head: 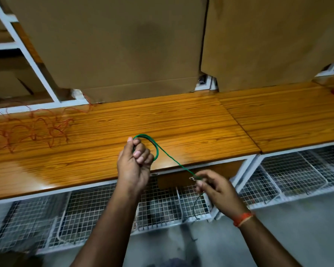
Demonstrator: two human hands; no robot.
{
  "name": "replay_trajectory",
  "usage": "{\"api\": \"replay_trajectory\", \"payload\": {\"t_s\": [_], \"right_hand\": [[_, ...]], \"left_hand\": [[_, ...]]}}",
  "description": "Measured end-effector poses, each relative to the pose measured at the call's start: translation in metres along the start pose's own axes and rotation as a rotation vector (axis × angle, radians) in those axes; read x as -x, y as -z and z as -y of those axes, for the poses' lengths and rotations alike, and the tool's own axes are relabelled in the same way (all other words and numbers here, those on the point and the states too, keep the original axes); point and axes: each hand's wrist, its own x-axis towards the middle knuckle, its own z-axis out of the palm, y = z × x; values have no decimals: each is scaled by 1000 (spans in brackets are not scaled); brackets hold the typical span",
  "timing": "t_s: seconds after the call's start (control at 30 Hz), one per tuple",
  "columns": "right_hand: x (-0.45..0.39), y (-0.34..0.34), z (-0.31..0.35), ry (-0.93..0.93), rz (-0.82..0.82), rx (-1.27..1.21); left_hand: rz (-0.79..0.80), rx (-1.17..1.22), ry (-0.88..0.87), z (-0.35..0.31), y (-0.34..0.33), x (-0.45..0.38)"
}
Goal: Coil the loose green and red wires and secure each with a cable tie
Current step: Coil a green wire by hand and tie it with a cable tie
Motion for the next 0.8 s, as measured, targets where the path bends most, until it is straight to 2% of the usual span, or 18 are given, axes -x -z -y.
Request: {"api": "replay_trajectory", "payload": {"t_s": [0.07,0.1,0.2,0.3,0.4,0.47,0.67,0.8], "right_hand": [[16,16,-13,2,-172,-60],[22,23,-16,24,-178,-14],[32,40,-7,206,-23,157],[33,55,20,412,14,183],[32,77,36,434,-98,147],[34,94,37,402,-180,89],[46,135,14,295,-323,32],[53,154,-13,209,-423,24]], "left_hand": [[-37,-22,-25,11,-5,7],[-56,-58,-35,20,-9,11],[-72,-327,-92,52,-24,25],[41,-711,-115,83,-37,44],[198,-862,-34,115,-44,63],[258,-842,43,137,-50,72],[364,-497,313,185,-81,76],[431,-423,386,210,-109,71]]}}
